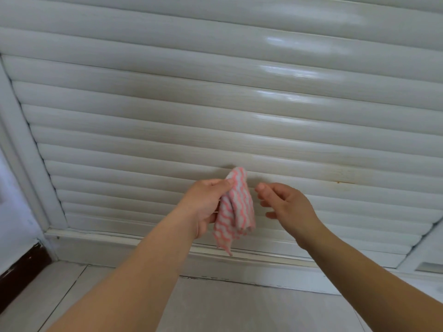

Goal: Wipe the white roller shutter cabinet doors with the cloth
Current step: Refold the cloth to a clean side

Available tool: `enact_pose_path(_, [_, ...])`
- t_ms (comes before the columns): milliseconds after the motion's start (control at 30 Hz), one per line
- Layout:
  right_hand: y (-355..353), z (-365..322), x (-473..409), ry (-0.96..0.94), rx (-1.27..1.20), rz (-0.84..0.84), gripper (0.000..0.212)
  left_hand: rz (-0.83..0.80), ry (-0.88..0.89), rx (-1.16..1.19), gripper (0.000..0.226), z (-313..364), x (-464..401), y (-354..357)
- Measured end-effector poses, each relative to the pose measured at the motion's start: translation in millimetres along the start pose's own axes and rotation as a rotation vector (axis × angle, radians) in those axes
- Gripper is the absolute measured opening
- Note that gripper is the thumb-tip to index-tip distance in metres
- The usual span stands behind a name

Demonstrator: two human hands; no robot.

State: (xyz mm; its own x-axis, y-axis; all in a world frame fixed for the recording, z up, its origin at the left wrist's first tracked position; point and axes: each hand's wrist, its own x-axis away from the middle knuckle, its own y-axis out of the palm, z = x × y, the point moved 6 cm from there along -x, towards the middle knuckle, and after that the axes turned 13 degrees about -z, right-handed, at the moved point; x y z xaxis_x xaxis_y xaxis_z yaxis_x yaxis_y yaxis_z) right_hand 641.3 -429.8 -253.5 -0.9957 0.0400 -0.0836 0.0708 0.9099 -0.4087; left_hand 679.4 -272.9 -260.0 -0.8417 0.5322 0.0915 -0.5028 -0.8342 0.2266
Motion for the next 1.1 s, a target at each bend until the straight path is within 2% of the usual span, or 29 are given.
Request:
enact_pose_path(67, [19, 1, 1, 0.088, -0.184, -0.208, 0.031, -0.030, -0.006, 0.014, 0.019, 0, 1, 3])
enact_pose_path(100, [24, 1, 2, 0.090, -0.215, -0.262, 0.029, -0.049, -0.010, 0.017, 0.021, 1, 2, 5])
enact_pose_path(167, [26, 0, 1, 0.065, -0.196, -0.244, 0.015, -0.070, -0.012, 0.045, 0.027, 1, 2, 7])
enact_pose_path(233, [23, 1, -1, 0.065, -0.194, -0.203, 0.019, -0.068, -0.011, 0.072, 0.025, 0, 2, 6])
enact_pose_path(300, [22, 0, -1, 0.067, -0.200, -0.219, 0.023, -0.036, 0.019, 0.076, 0.013, 1, 2, 2])
enact_pose_path(367, [23, -1, 0, 0.061, -0.180, -0.292, 0.028, -0.011, 0.038, 0.059, 0.025, 0, 1, -2])
enact_pose_path(533, [26, 4, 3, 0.095, -0.102, -0.416, 0.028, -0.035, 0.092, -0.221, 0.015, 3, 1, -1])
enact_pose_path(600, [23, 5, 2, 0.098, -0.091, -0.396, 0.028, -0.002, 0.139, -0.310, 0.016, 5, 0, -4])
enact_pose_path(733, [9, 4, -2, 0.082, -0.140, -0.323, 0.029, 0.043, 0.173, -0.339, 0.020, 10, -2, -10])
enact_pose_path(833, [4, 4, -2, 0.065, -0.228, -0.298, 0.029, 0.019, 0.139, -0.246, 0.019, 7, -4, -7])
enact_pose_path(900, [3, 4, -1, 0.055, -0.221, -0.265, 0.029, 0.065, 0.126, -0.224, 0.017, 3, -5, -6])
enact_pose_path(1000, [0, 3, -1, 0.042, -0.236, -0.219, 0.029, 0.183, 0.217, -0.374, 0.018, 5, -4, -8])
enact_pose_path(1100, [-1, 2, 0, 0.052, -0.251, -0.207, 0.033, 0.201, 0.314, -0.376, 0.021, 14, 0, -5])
